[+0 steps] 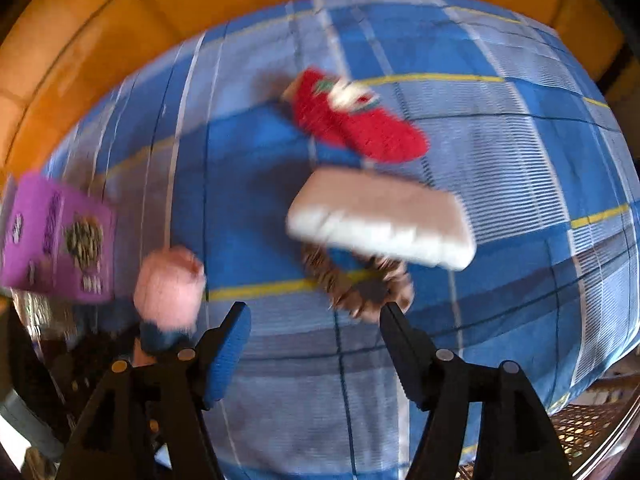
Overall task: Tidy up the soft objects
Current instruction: 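Grasp the brown satin scrunchie with the right tool while the left lifts the towel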
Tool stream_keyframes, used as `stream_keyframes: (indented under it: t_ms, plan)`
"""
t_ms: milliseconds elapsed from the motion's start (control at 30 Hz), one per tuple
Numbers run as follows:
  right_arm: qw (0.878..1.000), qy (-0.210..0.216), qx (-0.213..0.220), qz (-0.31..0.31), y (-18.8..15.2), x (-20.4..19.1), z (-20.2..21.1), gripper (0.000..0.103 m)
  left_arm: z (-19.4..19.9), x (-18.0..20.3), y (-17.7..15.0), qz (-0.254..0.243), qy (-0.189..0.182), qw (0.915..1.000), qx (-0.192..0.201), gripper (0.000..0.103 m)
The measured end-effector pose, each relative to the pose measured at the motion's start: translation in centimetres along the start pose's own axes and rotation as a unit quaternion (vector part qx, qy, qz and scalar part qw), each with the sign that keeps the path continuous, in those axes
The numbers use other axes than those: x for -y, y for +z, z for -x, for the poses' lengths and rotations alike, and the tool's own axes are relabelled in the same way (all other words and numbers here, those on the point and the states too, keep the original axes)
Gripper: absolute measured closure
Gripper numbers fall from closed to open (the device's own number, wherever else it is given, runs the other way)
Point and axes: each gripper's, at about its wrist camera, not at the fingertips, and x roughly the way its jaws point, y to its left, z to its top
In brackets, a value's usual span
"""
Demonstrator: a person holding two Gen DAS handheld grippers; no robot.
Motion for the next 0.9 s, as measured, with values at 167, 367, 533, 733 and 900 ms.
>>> stream_keyframes:
  t_ms: [167, 367, 533, 733, 900]
  plan:
    - [0.998, -0.06, 0.001, 0.005, 0.8, 0.7, -1.3, 0.035, 0.3, -0.2, -0.5, 0.002, -0.003, 1.0, 0.005, 0.063]
    - [0.999, -0.048, -0.01, -0.008, 2.0, 1.9, -3.0, 0.033, 0.2, -0.3, -0.7, -0.005, -0.004, 1.0, 0.008, 0.061]
    - [0.999, -0.033, 0.006, -0.02, 2.2, 1.8, -2.7, 0.089, 0.2, -0.1, -0.8, -0.01, 0.0, 0.9999, 0.011, 0.061]
    - [0.999, 0.04, 0.007, -0.023, 0.5, 0.7, -3.4, 0.091, 0.6, -0.5, -0.8, -0.002, -0.007, 1.0, 0.007, 0.066]
    - [0.998, 0.048, 0.011, -0.035, 0.5, 1.9, -3.5, 0.09, 1.6, -0.9, -1.1, 0.011, -0.018, 0.9998, 0.001, 0.069]
